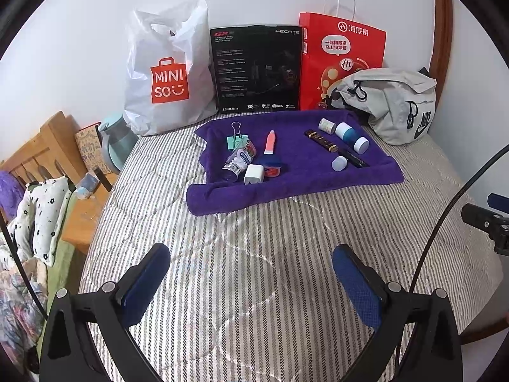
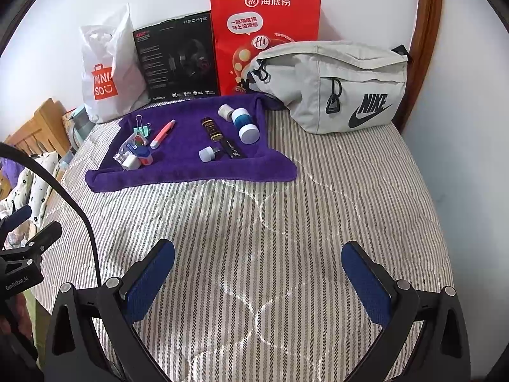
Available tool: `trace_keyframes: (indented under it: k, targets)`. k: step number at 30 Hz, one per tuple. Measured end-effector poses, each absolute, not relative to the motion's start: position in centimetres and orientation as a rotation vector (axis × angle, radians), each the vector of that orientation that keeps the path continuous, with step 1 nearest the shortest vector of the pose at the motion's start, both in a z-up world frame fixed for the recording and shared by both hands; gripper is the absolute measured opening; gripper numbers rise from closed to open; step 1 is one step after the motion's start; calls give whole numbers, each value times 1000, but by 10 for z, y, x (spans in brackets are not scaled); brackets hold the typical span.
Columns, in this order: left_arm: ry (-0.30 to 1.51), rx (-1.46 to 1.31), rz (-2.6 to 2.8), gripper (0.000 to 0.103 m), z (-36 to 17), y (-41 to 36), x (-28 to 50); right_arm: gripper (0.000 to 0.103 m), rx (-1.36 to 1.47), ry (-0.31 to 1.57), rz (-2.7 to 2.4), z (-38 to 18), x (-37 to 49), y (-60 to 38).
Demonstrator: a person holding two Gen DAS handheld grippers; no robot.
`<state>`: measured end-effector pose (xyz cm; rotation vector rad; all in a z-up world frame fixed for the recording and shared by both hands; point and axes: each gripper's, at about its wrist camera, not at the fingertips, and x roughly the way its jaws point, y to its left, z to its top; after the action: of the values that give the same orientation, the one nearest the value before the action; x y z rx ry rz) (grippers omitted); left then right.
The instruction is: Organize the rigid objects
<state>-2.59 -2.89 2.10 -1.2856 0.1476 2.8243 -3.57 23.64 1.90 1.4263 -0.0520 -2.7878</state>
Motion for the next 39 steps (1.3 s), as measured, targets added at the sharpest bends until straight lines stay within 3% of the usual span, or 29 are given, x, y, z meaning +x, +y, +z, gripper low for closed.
trace_keyframes:
  k: [39]
  targets:
    - [168,-1297,2841,103,22,-33,-26,103,1447,-18,-2786,15,-33,236]
